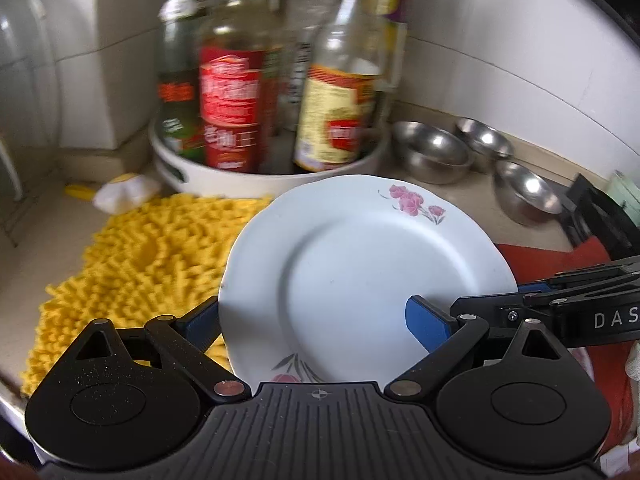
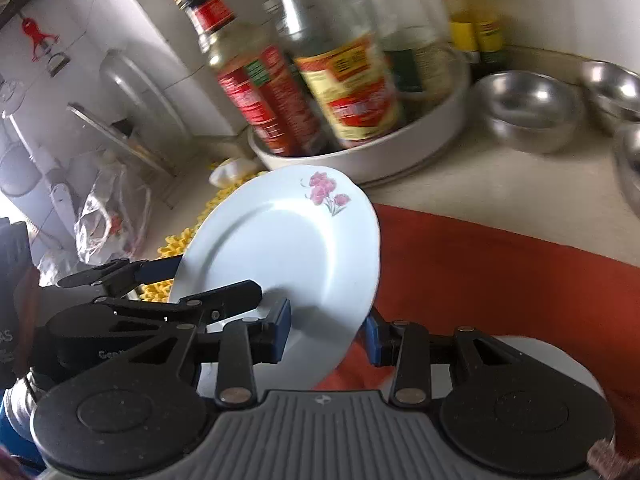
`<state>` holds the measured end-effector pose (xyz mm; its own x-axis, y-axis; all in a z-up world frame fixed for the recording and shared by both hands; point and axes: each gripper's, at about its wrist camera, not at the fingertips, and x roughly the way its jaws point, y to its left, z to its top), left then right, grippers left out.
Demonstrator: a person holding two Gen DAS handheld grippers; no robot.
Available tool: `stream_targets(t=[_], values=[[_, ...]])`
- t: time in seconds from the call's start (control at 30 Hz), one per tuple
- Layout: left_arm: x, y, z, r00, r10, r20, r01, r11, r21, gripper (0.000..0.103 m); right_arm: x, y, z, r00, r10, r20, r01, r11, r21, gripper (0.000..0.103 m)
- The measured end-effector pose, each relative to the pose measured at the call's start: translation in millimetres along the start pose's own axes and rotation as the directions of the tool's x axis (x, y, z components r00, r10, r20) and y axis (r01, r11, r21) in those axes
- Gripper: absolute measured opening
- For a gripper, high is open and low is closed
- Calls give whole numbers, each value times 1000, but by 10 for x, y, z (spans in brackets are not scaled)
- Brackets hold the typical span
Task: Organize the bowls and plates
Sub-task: 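Carry the held pink-flower plates with the right tool onto the red cloth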
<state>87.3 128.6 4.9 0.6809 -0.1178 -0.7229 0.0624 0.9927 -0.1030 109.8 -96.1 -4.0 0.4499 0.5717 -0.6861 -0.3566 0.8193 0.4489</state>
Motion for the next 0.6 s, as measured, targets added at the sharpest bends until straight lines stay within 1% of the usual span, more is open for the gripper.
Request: stream_targets(t=[0.3,0.6], values=[[-59,-541,-7,997,-72,16,71,995,70,98,-525,-284,-213,996,-59,61,55,997,62,35],[-56,-1007,-107,992,-124,-2,123,984,131,98,-942,-559,-480,990,-106,90,95,988,120,35]])
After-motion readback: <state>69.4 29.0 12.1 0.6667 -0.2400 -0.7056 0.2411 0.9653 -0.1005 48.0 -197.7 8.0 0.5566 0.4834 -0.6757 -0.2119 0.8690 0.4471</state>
